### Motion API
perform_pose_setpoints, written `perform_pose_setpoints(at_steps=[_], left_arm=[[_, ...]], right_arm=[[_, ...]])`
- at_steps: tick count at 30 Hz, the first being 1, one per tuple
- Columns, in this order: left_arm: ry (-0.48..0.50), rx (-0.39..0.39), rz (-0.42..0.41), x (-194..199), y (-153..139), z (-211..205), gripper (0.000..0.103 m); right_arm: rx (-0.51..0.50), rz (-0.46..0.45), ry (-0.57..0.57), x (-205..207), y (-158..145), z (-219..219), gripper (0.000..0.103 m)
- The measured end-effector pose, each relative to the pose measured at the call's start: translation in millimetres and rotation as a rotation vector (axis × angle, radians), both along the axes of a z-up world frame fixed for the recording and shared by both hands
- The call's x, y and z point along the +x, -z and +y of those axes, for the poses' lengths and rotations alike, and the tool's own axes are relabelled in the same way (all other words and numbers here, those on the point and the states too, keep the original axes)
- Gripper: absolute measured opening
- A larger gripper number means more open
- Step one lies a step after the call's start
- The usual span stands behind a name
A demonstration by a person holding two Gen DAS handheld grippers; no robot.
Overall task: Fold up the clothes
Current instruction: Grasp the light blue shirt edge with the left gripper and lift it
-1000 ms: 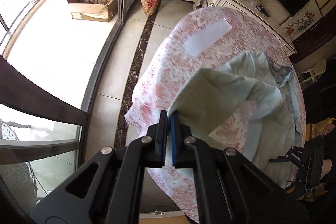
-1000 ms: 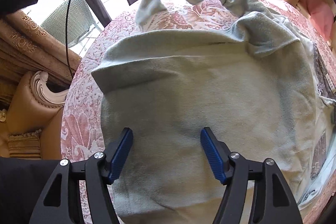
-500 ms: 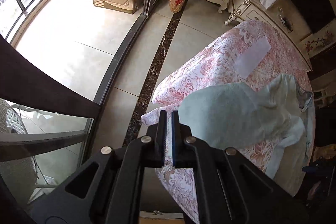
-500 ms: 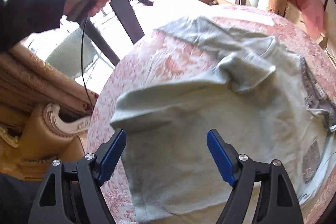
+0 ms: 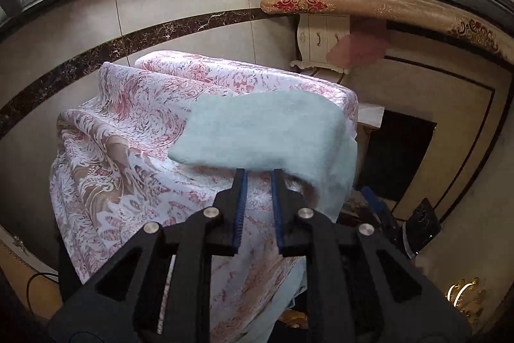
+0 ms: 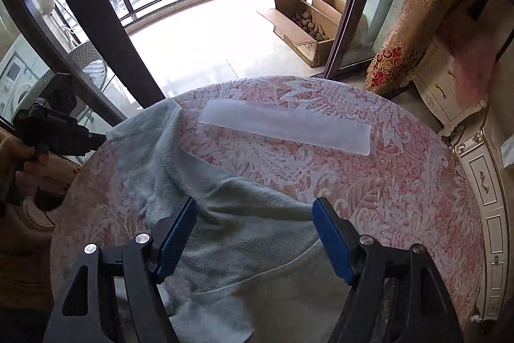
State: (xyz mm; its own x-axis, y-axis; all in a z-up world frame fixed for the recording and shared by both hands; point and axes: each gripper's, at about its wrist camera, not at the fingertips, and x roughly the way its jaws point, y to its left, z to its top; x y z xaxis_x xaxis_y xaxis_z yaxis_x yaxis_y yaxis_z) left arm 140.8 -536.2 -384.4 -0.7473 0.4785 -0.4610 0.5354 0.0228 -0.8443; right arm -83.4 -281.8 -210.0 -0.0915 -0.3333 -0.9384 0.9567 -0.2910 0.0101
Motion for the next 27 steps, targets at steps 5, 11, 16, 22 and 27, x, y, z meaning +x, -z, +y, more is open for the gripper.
perform_pose_setpoints(at_steps=[5,11,16,22,27], left_arm=[[-0.079,0.164,0.063,-5,22,-9,0.056],[-0.226,0.19,0.175,18,24,-18,0.064],[-0.25,0.223,0.186,10,37,-16,0.073],[-0.241,0.275,0.18,-15,49,-13,0.073],[-0.259,0.292,0.112,-5,51,-6,0.074]], right_arm=[[0.033,0.005,-0.022,-3,23,-16,0.074],[0.01,-0.023,-0.005,-15,29,-14,0.063],[0.049,-0.038,-0.042,-18,39,-19,0.057],[0.065,-0.031,-0.068,-18,43,-27,0.057],[0.072,-0.018,-0.091,-17,38,-30,0.057]])
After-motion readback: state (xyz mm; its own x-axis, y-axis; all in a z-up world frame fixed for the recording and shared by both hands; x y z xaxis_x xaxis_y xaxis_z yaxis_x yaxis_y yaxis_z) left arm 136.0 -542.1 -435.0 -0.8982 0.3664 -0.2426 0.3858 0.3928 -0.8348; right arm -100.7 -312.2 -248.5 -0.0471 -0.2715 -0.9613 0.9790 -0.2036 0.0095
